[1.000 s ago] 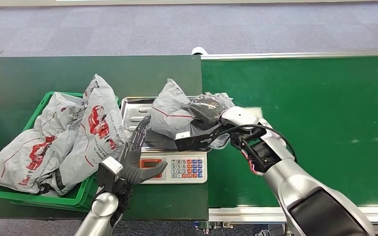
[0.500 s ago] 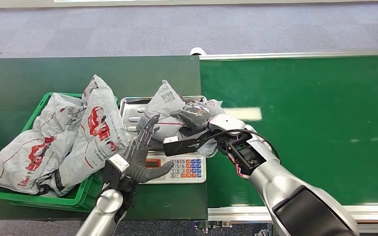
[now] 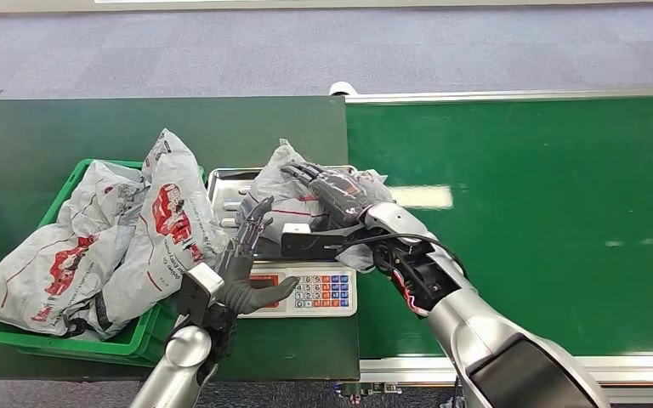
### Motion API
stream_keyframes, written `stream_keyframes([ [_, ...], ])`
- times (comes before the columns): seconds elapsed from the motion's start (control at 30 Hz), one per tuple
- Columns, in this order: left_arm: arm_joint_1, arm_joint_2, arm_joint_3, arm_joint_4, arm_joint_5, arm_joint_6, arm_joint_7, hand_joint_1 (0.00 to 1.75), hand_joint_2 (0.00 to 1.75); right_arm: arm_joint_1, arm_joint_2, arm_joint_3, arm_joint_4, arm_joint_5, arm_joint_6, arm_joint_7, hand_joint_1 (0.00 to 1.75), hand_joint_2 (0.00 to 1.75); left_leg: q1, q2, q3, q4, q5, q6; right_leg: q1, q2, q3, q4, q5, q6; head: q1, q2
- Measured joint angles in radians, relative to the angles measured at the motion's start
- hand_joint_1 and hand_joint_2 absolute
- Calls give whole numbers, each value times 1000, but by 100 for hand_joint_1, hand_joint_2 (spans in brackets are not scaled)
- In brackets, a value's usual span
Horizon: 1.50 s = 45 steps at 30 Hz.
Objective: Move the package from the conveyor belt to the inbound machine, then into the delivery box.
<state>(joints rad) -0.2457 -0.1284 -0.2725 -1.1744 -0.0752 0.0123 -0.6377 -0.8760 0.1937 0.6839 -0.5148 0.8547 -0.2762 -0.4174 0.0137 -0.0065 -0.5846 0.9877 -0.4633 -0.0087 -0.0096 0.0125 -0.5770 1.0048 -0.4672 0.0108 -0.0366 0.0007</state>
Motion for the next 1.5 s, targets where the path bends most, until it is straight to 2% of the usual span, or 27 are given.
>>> stream_keyframes([
  [0.2,10,-1,21,-11,-10,13,17,0,175,189,-15,-125,-290,-126,26,2,0,175,0,-1,-1,0,-1,0,0,0,-1,0,0,0,0,0],
  [0.33,26,-3,31,-24,-15,13,23,0,175,317,-21,-202,-438,-200,50,-32,0,175,0,-1,-1,0,-1,0,0,0,-1,0,-1,0,0,0],
  [0.4,32,-5,34,-28,-19,13,26,0,175,371,-23,-235,-497,-247,36,-76,0,175,0,-1,-1,0,-1,0,0,0,-1,0,-1,0,0,0],
  [0.57,41,-13,39,-30,-22,12,30,0,175,500,-18,-315,-618,-389,-78,-213,0,175,0,-2,-1,0,-1,0,0,-1,-1,0,-1,0,0,0],
  [0.7,42,-20,40,-30,-22,12,27,0,175,586,-12,-366,-711,-488,-90,-271,0,175,0,-2,-1,0,-1,-1,0,-1,-1,0,-1,0,0,0],
  [0.9,42,-30,40,-30,-21,12,25,0,175,647,-6,-402,-801,-516,-90,-278,0,175,0,-1,-1,0,-1,-1,0,0,-1,0,-1,0,0,0],
  [1.27,39,-35,39,-32,-23,13,19,0,175,681,-1,-422,-858,-539,-110,-278,0,175,0,-1,-1,0,-1,-1,0,0,-1,0,-1,0,0,0],
  [1.5,-1,-33,27,-73,-68,28,20,0,175,743,4,-450,-882,-580,-110,-278,0,175,0,-1,-1,0,-1,-1,0,-1,-1,0,-1,0,0,0],
])
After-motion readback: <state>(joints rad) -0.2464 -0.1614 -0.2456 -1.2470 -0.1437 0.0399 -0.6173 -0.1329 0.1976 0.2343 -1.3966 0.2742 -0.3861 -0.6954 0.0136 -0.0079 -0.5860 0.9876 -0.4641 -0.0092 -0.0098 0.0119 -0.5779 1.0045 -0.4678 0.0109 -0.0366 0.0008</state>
